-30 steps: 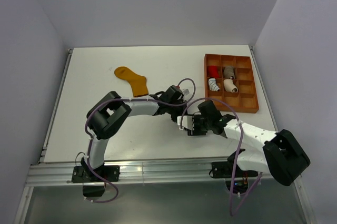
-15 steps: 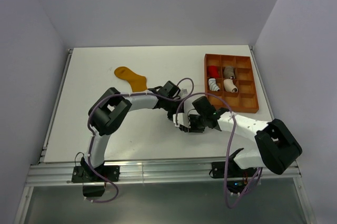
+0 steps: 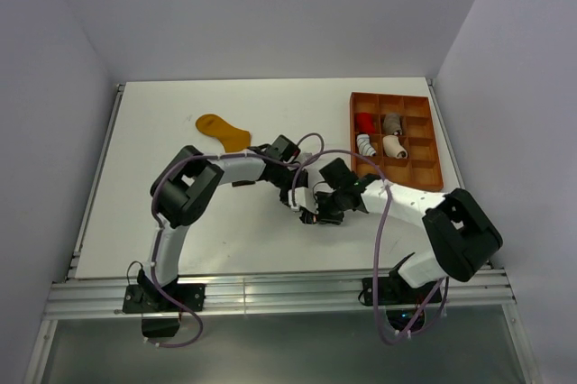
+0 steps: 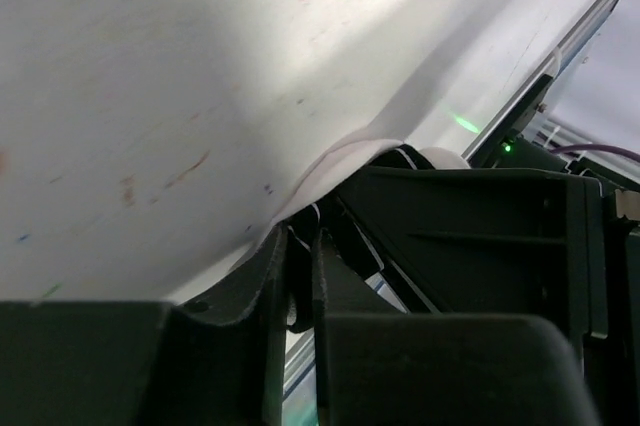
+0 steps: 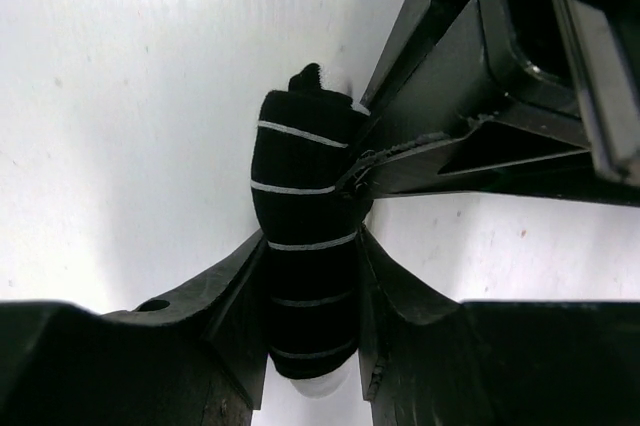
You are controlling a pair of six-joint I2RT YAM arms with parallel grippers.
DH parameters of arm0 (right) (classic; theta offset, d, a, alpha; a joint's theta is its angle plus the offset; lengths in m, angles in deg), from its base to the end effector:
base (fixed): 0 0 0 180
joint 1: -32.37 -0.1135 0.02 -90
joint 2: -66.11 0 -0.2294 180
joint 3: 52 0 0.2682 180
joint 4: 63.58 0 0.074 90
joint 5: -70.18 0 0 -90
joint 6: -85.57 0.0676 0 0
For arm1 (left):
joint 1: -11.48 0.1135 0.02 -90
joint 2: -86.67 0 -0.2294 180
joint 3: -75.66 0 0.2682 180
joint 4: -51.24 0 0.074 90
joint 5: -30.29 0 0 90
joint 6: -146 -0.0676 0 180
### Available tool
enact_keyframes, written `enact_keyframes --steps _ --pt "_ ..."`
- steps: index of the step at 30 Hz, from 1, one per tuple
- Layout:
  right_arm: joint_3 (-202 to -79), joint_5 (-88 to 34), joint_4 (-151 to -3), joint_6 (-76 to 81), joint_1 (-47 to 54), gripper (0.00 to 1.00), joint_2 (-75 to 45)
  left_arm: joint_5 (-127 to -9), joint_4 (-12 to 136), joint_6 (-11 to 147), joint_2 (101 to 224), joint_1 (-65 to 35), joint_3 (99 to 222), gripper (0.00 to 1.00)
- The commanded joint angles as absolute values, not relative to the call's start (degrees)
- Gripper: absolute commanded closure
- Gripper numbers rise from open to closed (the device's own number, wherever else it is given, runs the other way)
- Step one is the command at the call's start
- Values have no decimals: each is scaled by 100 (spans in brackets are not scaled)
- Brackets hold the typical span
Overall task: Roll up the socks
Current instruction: Roll the sock at the center of the board, then pick up the sock at the center of the board.
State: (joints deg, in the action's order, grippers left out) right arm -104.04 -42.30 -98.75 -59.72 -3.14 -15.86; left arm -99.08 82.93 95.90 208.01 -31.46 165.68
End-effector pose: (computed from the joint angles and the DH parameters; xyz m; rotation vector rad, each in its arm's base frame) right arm 0.2112 0.1824 0.0831 -1.9461 1.7577 0.4136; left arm 0.2825 -0.3214 0.0575 -0.3129 -2.7776 1.1893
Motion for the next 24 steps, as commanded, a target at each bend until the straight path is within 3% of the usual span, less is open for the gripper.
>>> enact_keyframes --steps 1,2,8,17,24 --pt "-10553 -4170 -10463 -5656 -297 100 -1826 -9715 8790 9423 20577 -2975 16320 84" --pt "-10571 -4179 -10472 -5594 -288 100 -1818 -9750 8720 9467 20515 -2922 16294 78" --pt "-10887 -4495 -10709 -5198 -121 100 -1686 -9803 7973 9924 19751 -2615 15925 69" --pt "-11203 -4803 -11007 -4838 134 100 -1607 -9601 7682 10241 18793 -2096 15521 70" --pt "-11826 -5277 -11509 -4890 880 100 -1756 -9548 7849 10153 18317 -1867 15424 70"
